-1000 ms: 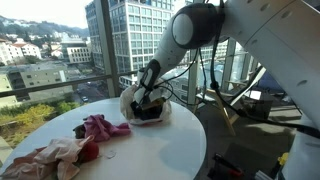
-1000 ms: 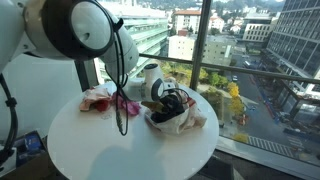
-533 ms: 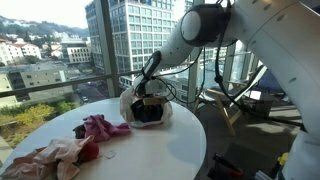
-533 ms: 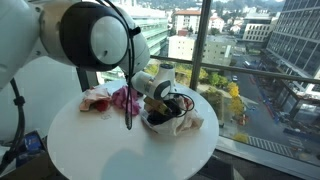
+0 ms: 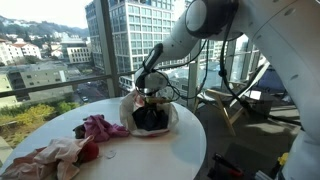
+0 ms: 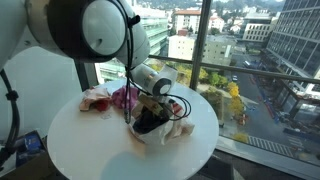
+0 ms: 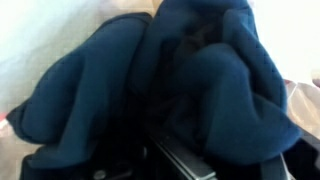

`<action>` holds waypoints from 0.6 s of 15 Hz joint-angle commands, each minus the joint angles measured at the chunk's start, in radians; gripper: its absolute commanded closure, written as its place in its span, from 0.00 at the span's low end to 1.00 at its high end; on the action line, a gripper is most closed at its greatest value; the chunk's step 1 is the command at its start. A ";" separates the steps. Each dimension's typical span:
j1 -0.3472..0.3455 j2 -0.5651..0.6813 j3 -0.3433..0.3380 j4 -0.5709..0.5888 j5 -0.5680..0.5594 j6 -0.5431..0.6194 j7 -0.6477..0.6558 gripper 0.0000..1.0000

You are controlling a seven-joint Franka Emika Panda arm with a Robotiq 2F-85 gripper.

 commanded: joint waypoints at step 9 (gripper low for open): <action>0.227 -0.247 -0.125 -0.388 -0.113 0.242 0.115 0.39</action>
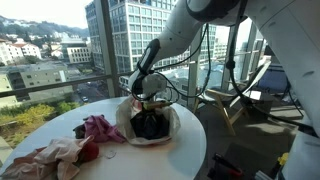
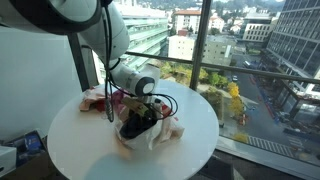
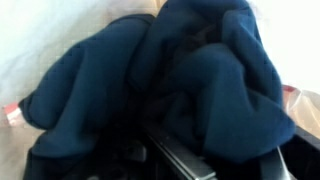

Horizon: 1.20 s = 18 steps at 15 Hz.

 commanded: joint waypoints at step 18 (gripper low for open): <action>0.386 -0.386 -0.285 -0.317 -0.509 0.398 0.483 0.00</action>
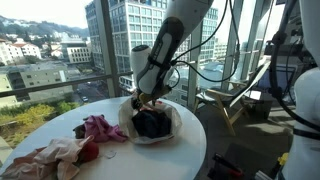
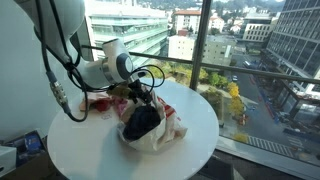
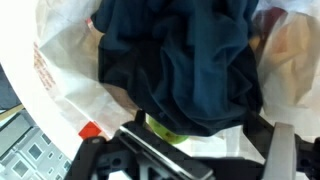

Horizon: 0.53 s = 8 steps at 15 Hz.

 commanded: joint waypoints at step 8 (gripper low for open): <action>-0.184 0.042 0.357 0.238 0.343 -0.161 -0.372 0.00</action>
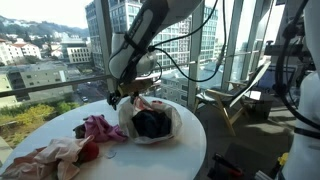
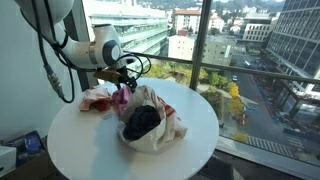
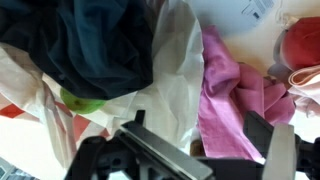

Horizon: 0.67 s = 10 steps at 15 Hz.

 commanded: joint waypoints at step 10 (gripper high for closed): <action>-0.092 0.346 0.171 0.461 0.160 -0.253 -0.301 0.00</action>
